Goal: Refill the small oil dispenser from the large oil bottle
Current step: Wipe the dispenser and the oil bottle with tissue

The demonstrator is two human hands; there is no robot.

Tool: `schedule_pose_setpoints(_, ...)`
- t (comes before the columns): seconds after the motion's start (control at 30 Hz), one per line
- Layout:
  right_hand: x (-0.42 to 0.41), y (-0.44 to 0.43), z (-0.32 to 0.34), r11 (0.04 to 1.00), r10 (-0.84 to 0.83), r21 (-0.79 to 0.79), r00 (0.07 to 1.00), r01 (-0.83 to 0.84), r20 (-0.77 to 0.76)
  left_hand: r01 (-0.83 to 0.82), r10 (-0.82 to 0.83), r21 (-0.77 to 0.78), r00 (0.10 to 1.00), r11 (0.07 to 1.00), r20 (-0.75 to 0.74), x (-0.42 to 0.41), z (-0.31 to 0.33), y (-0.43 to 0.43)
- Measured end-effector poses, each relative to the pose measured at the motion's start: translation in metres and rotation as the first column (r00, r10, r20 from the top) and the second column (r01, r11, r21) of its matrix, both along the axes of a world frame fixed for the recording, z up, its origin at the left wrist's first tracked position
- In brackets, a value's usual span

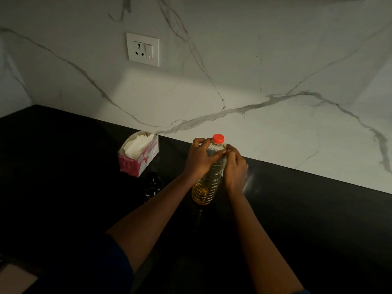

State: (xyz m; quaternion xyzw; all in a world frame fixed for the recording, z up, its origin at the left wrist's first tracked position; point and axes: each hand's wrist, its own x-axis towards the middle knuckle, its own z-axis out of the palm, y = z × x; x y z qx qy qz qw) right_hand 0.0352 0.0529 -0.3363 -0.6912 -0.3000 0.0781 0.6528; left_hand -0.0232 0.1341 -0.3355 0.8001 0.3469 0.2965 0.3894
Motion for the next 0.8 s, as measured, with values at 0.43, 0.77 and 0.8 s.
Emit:
schedule_pose_setpoints(0.43,-0.004,0.004,-0.035,0.989,-0.106,0.066,0.952,0.130,-0.288,0.029,-0.025,-0.097,0.999,0.995,0.046,0.002,0.003,-0.007)
schedule_pose_setpoints(0.77,0.022,0.017,0.000,0.994,0.105,0.024,0.970,-0.102,-0.218,-0.073,0.073,-0.035,0.997,0.997,0.006,0.009,0.001,-0.006)
schedule_pose_setpoints(0.8,0.024,0.020,-0.003,0.990,0.137,0.002,0.958,-0.141,-0.252,-0.073,0.073,-0.039,0.997,0.997,0.011,0.009,0.001,-0.006)
